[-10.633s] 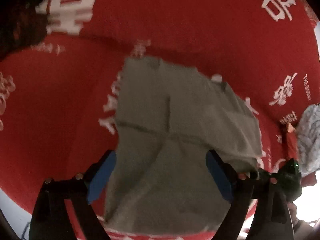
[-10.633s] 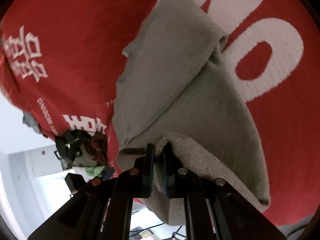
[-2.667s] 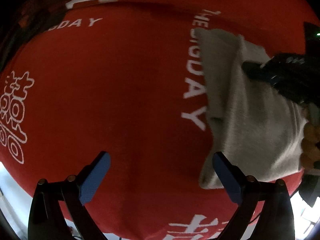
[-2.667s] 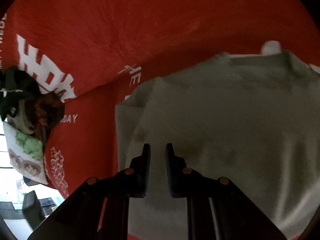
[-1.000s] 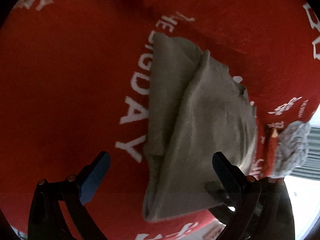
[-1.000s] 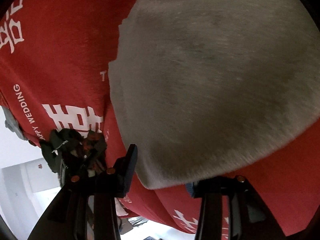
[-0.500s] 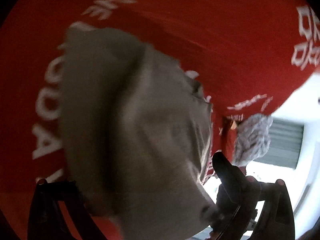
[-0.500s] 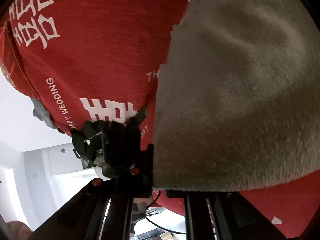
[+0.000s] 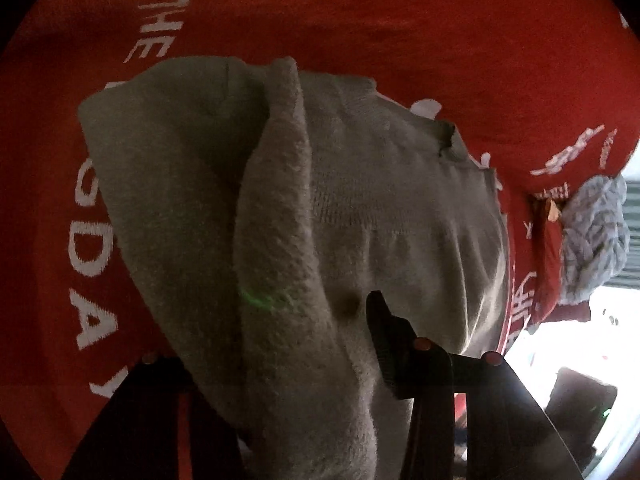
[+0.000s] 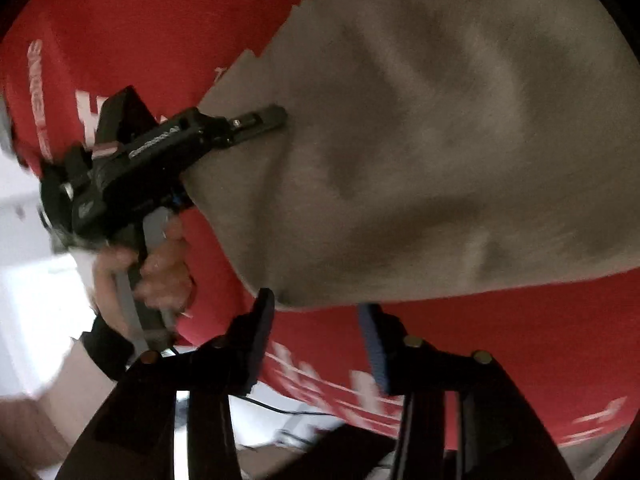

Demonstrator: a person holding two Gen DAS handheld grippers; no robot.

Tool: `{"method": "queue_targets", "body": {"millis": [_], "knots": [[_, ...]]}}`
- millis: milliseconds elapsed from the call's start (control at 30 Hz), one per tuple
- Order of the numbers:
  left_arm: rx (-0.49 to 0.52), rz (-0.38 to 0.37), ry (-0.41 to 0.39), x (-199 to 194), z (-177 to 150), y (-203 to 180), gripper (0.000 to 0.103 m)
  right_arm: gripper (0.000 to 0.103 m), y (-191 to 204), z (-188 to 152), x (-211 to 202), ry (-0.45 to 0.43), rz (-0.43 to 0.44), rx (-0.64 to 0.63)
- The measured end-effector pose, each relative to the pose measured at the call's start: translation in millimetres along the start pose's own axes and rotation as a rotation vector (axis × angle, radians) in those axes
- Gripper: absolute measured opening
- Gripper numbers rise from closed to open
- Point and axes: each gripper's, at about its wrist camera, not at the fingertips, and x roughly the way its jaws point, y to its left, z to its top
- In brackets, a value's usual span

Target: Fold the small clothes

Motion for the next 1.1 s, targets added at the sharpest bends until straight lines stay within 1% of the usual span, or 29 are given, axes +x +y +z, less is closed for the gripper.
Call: {"method": "queue_targets", "body": {"millis": [33, 67, 100, 133, 167, 233, 300, 367, 433, 500, 567, 667, 733, 800, 900, 933, 1000, 1067, 1100], "knots": [[0.002, 0.008, -0.009, -1, -1, 0, 0.047, 0.048, -3, 6, -14, -0.047, -0.021, -0.012], [0.014, 0.038, -0.028, -2, -2, -2, 0.035, 0.042, -6, 13, -24, -0.088, -0.041, -0.014], [0.029, 0.075, -0.042, -3, -3, -5, 0.029, 0.024, -10, 19, -31, -0.122, -0.060, -0.015], [0.038, 0.086, -0.047, -2, -2, -7, 0.028, 0.013, -14, 30, -38, -0.162, -0.107, -0.015], [0.038, 0.095, -0.058, -3, -3, -9, 0.026, 0.006, -17, 39, -41, -0.186, -0.145, -0.014], [0.051, 0.112, -0.077, -8, -4, -14, 0.025, 0.005, -24, 59, -41, -0.224, -0.169, -0.014], [0.065, 0.118, -0.102, -16, -6, -22, 0.025, 0.005, -26, 73, -33, -0.225, -0.182, -0.040], [0.075, 0.110, -0.127, -25, -6, -32, 0.025, 0.005, -25, 81, -14, -0.185, -0.202, -0.071], [0.088, 0.100, -0.147, -33, -6, -48, 0.025, 0.004, -30, 84, 9, -0.120, -0.213, -0.068], [0.105, 0.094, -0.160, -41, -6, -67, 0.025, 0.003, -29, 82, 14, -0.138, -0.199, -0.090], [0.142, 0.077, -0.173, -46, -4, -96, 0.025, 0.003, -28, 82, 13, -0.132, -0.193, -0.092], [0.213, 0.062, -0.179, -44, -2, -142, 0.025, 0.003, -37, 83, 4, -0.113, -0.114, -0.053], [0.258, 0.043, -0.168, -35, -2, -174, 0.025, 0.004, -49, 83, -10, -0.116, -0.062, -0.011], [0.298, 0.033, -0.150, -19, -2, -207, 0.025, 0.004, -65, 80, -32, -0.146, -0.021, 0.022], [0.328, 0.020, -0.100, 17, -4, -249, 0.025, 0.004, -95, 72, -70, -0.217, -0.009, 0.074], [0.344, 0.033, -0.084, 30, -5, -259, 0.025, 0.005, -104, 70, -80, -0.234, 0.002, 0.095], [0.376, 0.102, -0.060, 61, -7, -274, 0.026, 0.005, -127, 64, -98, -0.266, 0.042, 0.147], [0.373, 0.172, -0.004, 88, -7, -280, 0.026, 0.005, -150, 59, -104, -0.265, 0.090, 0.200], [0.357, 0.191, 0.017, 95, -8, -281, 0.028, 0.005, -159, 57, -102, -0.254, 0.108, 0.221]]}}
